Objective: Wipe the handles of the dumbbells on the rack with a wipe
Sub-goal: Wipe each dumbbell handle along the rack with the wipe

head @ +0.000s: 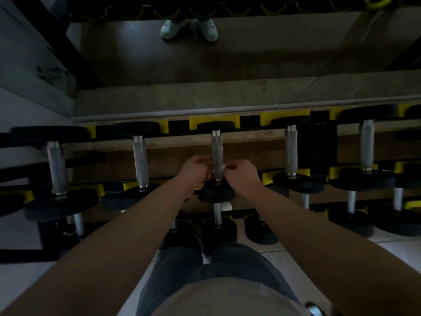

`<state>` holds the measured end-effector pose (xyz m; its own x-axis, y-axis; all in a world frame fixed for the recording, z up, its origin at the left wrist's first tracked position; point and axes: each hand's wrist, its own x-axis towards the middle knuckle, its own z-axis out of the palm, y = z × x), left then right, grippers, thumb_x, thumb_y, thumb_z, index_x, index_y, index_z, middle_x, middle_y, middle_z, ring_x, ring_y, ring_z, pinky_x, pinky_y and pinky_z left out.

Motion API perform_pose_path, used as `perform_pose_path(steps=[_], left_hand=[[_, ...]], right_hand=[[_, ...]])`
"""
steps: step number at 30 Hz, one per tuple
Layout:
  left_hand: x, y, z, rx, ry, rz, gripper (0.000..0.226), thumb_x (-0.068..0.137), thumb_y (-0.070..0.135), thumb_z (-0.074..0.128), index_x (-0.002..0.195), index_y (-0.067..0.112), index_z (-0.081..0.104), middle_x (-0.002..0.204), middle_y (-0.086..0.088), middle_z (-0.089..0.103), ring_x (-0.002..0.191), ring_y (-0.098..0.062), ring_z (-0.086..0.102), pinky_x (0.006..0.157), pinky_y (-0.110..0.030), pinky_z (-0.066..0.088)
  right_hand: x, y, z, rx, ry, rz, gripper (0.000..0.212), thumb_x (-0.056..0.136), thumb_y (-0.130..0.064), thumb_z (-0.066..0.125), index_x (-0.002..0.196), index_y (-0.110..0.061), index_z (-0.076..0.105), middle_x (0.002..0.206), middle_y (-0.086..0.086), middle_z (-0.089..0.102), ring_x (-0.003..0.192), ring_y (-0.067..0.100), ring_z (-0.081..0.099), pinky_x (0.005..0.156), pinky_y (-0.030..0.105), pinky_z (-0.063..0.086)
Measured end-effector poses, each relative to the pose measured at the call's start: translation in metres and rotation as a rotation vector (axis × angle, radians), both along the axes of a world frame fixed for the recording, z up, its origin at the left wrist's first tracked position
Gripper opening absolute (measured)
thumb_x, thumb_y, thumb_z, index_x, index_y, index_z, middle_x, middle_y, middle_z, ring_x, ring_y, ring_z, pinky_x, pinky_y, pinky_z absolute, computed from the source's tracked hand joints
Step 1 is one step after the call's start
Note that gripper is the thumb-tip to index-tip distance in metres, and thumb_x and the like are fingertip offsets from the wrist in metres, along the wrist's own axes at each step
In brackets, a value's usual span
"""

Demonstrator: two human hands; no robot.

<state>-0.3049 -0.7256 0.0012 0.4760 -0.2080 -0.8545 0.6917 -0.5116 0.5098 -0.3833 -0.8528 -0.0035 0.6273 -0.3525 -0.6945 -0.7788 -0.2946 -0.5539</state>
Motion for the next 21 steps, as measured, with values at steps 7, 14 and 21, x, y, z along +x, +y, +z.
perform_pose_path(steps=[7, 14, 21], left_hand=[[-0.002, -0.001, -0.001, -0.017, -0.009, 0.020, 0.042, 0.093, -0.004, 0.043, 0.124, 0.020, 0.056, 0.091, -0.006, 0.067, 0.057, -0.010, 0.049, 0.044, -0.022, 0.032], [-0.003, 0.000, -0.001, -0.010, -0.022, 0.020, 0.038, 0.095, -0.001, 0.044, 0.125, 0.018, 0.056, 0.094, -0.004, 0.069, 0.058, -0.009, 0.050, 0.043, -0.021, 0.033], [-0.005, -0.001, 0.004, -0.018, 0.007, 0.028, 0.042, 0.095, -0.003, 0.045, 0.132, 0.015, 0.055, 0.107, -0.012, 0.068, 0.061, -0.011, 0.049, 0.034, -0.017, 0.034]], right_hand=[[0.037, -0.006, -0.002, -0.027, -0.049, -0.216, 0.018, 0.097, -0.020, 0.058, 0.097, -0.013, 0.076, 0.095, 0.008, 0.074, 0.083, 0.018, 0.068, 0.072, 0.032, 0.058], [0.040, -0.014, 0.006, -0.050, -0.087, -0.059, 0.023, 0.101, -0.022, 0.055, 0.108, -0.012, 0.074, 0.095, 0.006, 0.072, 0.083, 0.019, 0.066, 0.069, 0.029, 0.052], [0.019, -0.017, -0.006, 0.027, 0.081, 0.147, 0.029, 0.091, -0.006, 0.059, 0.064, -0.017, 0.064, 0.073, 0.007, 0.065, 0.077, 0.023, 0.064, 0.067, 0.031, 0.050]])
